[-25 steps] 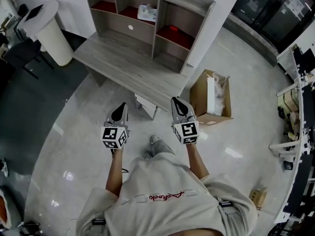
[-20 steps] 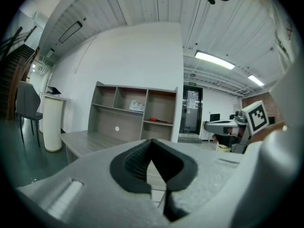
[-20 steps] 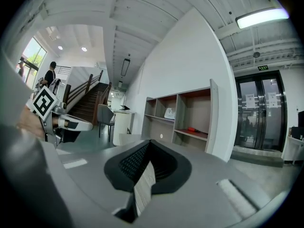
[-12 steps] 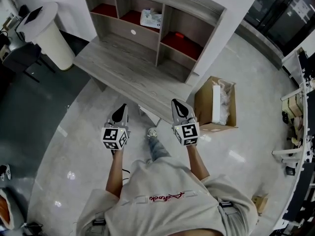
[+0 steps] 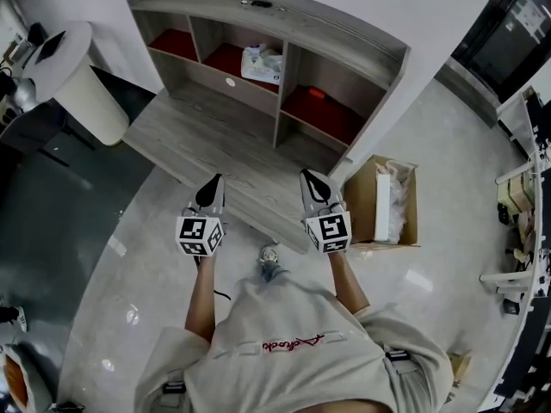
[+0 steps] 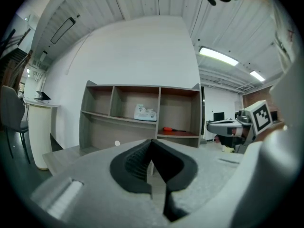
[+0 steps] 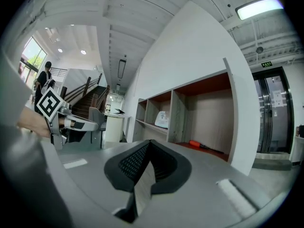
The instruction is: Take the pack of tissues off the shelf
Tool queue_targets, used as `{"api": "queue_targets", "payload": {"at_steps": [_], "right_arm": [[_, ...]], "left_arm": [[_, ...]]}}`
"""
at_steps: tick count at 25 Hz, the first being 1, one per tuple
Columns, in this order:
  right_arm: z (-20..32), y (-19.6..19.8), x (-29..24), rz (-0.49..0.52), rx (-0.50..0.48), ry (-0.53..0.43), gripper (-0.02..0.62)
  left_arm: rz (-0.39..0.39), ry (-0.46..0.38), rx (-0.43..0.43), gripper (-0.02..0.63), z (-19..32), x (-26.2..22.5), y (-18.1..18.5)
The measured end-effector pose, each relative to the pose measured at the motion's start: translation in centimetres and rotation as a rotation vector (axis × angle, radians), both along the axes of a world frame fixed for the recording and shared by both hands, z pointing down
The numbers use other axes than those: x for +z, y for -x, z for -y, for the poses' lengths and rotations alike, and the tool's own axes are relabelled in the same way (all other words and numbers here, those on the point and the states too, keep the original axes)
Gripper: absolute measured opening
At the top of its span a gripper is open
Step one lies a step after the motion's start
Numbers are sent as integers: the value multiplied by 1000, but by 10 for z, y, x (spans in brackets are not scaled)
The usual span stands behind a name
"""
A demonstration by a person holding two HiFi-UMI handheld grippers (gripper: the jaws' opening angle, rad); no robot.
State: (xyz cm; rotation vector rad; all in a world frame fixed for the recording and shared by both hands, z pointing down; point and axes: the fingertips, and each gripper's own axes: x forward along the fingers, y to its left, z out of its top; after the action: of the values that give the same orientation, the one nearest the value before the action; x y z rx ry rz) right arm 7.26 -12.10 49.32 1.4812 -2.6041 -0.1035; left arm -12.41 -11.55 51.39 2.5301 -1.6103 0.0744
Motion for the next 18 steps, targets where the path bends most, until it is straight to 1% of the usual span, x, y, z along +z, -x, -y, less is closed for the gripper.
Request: {"api": "queue_targets", "payload": {"at_steps": [4,9,13,18], "right_arm": [[47,2,-3,6,-6,-1,6],[88,4,7,7,-16,24,6],[108,0,22,8,-11,58,6],[123,-2,36,16,-3,91,6]], "left_arm": [[8,-11,7,-1,52,-10,-2],[19,-7,14,0,105,-10,-7],[28,0,27,-1,135,-9,-15],[39,5,43,-1,159,-10,-21]]}}
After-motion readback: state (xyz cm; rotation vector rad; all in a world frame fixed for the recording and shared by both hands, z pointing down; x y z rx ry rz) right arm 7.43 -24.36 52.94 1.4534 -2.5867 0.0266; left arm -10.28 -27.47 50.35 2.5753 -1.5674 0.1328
